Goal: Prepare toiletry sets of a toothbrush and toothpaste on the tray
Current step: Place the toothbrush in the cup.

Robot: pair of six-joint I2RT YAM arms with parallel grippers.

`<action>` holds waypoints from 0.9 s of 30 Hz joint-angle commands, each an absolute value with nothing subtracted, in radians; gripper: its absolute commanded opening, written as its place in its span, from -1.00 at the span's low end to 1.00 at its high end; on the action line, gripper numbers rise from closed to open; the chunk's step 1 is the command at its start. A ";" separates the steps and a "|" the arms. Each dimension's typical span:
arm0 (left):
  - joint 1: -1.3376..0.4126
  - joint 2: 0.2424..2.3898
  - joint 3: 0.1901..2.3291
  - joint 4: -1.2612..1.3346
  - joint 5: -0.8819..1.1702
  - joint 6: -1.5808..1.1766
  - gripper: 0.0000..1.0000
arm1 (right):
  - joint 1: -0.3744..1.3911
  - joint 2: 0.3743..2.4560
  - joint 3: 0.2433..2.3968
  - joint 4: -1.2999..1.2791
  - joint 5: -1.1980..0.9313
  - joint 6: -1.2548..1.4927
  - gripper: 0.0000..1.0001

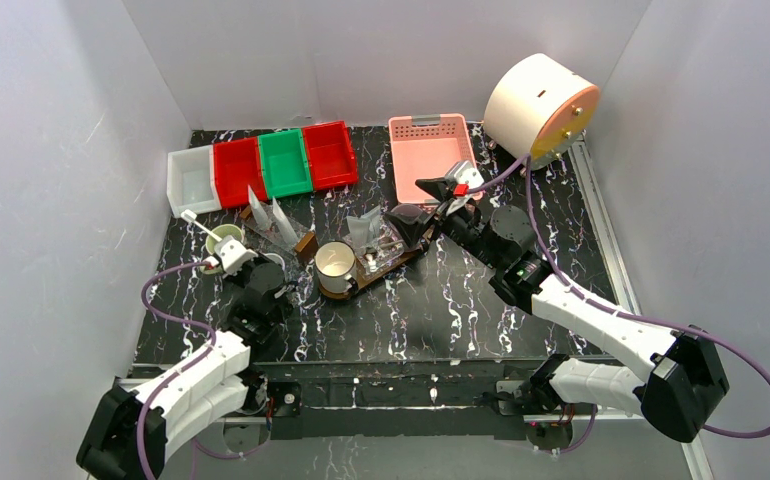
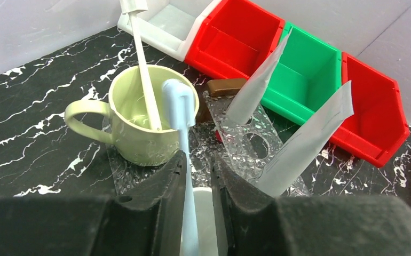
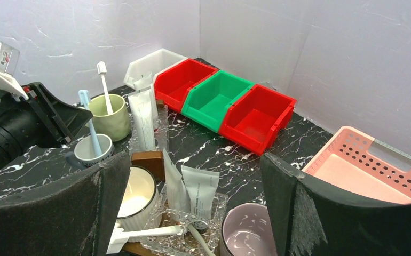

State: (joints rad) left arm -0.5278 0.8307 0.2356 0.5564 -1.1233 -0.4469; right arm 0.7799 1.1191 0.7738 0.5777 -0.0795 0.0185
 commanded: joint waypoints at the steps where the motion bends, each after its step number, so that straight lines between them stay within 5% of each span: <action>1: -0.532 0.787 0.256 0.493 -1.195 -0.507 -0.51 | 0.781 1.108 0.773 0.627 -0.058 0.002 0.97; 27: -0.532 0.377 0.550 0.017 -1.083 -0.344 0.79 | 0.781 1.147 0.892 0.483 0.197 0.045 0.97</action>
State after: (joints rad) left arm -0.5278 0.4179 0.4828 0.0723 -1.1023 -0.4488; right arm 0.7799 1.1278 0.8009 0.5339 0.0853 0.0288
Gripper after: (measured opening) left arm 0.840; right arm 0.985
